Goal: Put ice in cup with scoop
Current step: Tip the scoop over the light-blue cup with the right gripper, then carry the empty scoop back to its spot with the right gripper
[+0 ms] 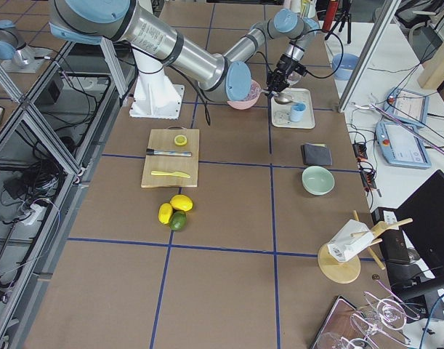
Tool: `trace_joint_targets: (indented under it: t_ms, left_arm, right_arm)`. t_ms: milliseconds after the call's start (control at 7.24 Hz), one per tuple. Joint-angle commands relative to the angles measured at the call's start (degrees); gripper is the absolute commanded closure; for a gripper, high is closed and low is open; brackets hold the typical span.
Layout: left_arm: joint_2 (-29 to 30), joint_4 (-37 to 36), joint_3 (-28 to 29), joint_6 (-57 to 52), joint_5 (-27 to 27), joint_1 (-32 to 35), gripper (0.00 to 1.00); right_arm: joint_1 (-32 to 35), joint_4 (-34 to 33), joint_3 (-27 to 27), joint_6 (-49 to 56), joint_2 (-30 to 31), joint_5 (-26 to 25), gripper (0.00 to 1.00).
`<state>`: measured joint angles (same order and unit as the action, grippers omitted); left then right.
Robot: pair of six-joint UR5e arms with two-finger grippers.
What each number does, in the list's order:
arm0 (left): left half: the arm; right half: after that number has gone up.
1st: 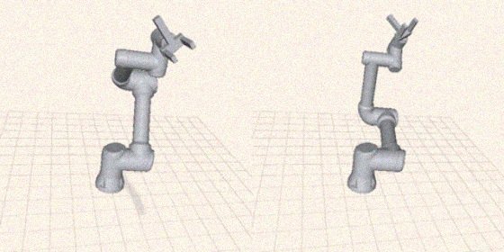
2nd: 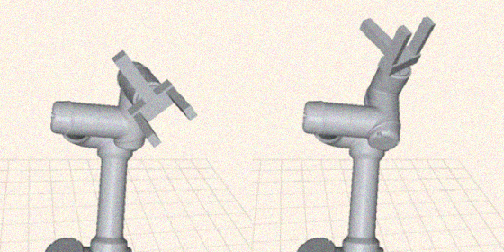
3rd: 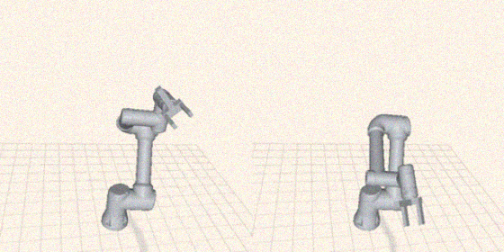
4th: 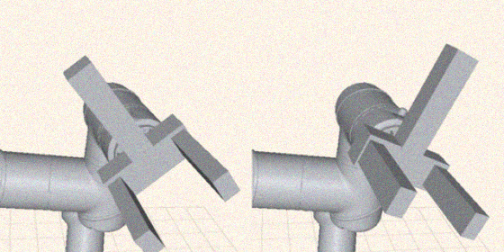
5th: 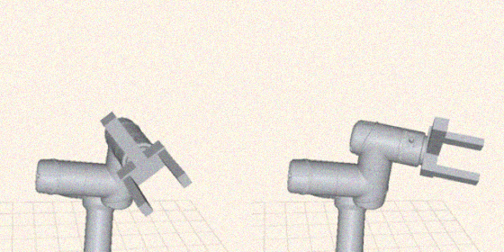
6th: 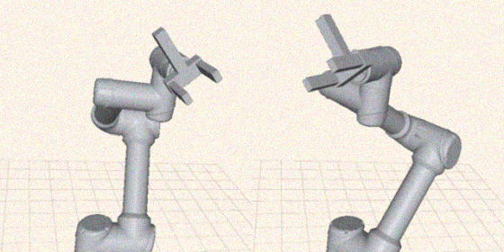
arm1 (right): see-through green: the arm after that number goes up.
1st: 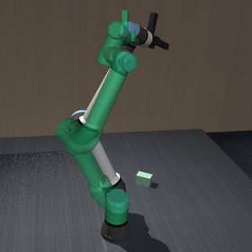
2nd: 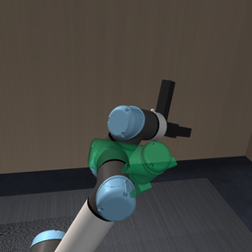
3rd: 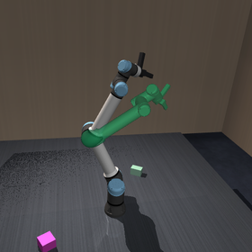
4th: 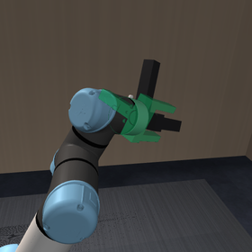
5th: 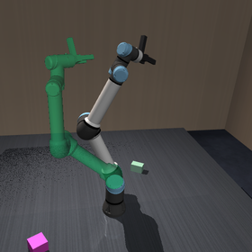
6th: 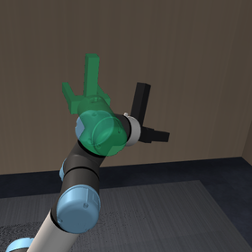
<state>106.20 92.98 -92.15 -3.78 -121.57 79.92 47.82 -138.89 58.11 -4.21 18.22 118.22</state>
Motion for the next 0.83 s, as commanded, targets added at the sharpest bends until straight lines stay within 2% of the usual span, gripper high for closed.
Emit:
trace_joint_targets:
  t_ms: [0, 138, 414, 690]
  left_arm:
    - [0.1, 0.3, -0.5, -0.3, -0.2, 0.0, 0.00]
    - [0.4, 0.2, -0.5, -0.3, -0.2, -0.1, 0.00]
    - [-1.1, -0.2, 0.0, 0.3, -4.2, 0.0, 0.00]
    - [-6.7, 0.9, 0.0, -0.2, -3.8, 0.0, 0.00]
  right_arm:
    - [0.5, -0.5, 6.2, -3.3, 2.2, 0.0, 1.00]
    - [1.9, -0.9, 12.8, -4.9, 6.4, 0.1, 1.00]
    - [6.7, -1.4, 27.6, -4.9, 16.1, 1.4, 1.00]
    - [12.4, -0.6, 42.8, -4.8, 28.6, 4.7, 1.00]
